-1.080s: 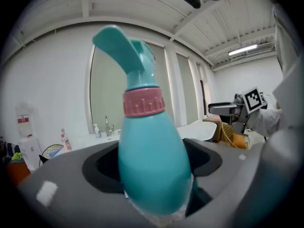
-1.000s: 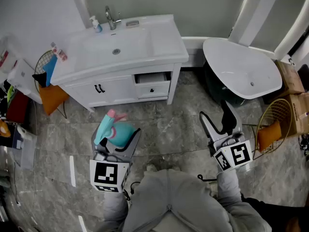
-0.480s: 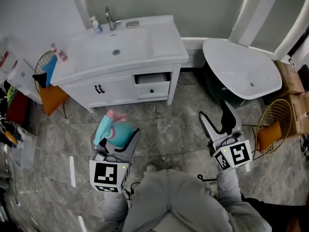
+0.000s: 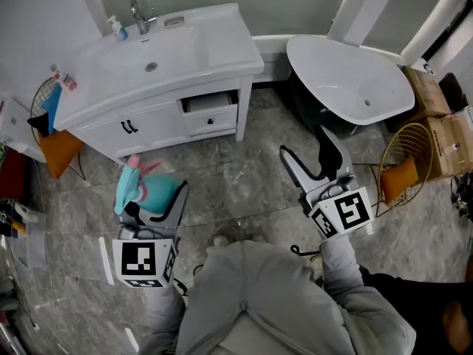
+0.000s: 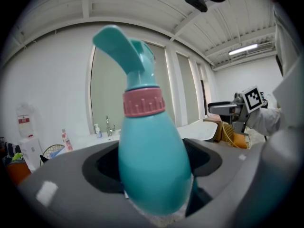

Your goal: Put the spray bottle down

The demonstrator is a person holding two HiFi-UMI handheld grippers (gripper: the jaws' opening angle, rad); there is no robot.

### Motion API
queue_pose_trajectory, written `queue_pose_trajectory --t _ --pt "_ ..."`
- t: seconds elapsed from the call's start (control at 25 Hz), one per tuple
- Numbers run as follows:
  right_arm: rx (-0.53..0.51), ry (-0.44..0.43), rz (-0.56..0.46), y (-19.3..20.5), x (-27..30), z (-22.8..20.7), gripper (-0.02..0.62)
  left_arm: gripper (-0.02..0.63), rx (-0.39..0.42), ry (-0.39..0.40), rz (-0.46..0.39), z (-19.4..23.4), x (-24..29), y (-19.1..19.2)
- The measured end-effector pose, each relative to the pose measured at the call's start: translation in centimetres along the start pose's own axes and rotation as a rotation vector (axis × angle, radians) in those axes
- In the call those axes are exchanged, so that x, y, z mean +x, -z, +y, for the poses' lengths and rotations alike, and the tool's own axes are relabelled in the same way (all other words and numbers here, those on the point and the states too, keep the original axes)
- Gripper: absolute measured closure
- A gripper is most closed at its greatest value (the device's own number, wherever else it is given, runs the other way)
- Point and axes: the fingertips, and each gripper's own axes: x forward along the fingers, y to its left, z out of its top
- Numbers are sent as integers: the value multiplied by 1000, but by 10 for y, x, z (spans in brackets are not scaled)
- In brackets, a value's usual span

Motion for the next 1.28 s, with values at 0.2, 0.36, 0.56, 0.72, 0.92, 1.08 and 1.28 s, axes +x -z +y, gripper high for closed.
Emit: queue_pose_trajectory --t 0.2,0.36,0.56,0.72,0.92,1.08,1.28 --pt "22 -7 -10 -3 1 4 261 172 -7 17 5 -1 1 3" --pt "22 -6 -21 -7 9 15 261 172 -10 31 9 8 2 7" --pt "16 7 -36 -11 23 32 261 172 4 59 4 25 6 9" --pt "10 11 -33 -9 32 45 261 172 14 80 1 37 12 13" --pt "-1 23 -38 -9 46 40 260 172 19 102 0 42 29 12" --pt "-6 14 -44 -7 62 26 260 172 21 108 5 41 53 10" --pt "5 4 -27 9 95 -11 261 172 18 100 14 41 103 4"
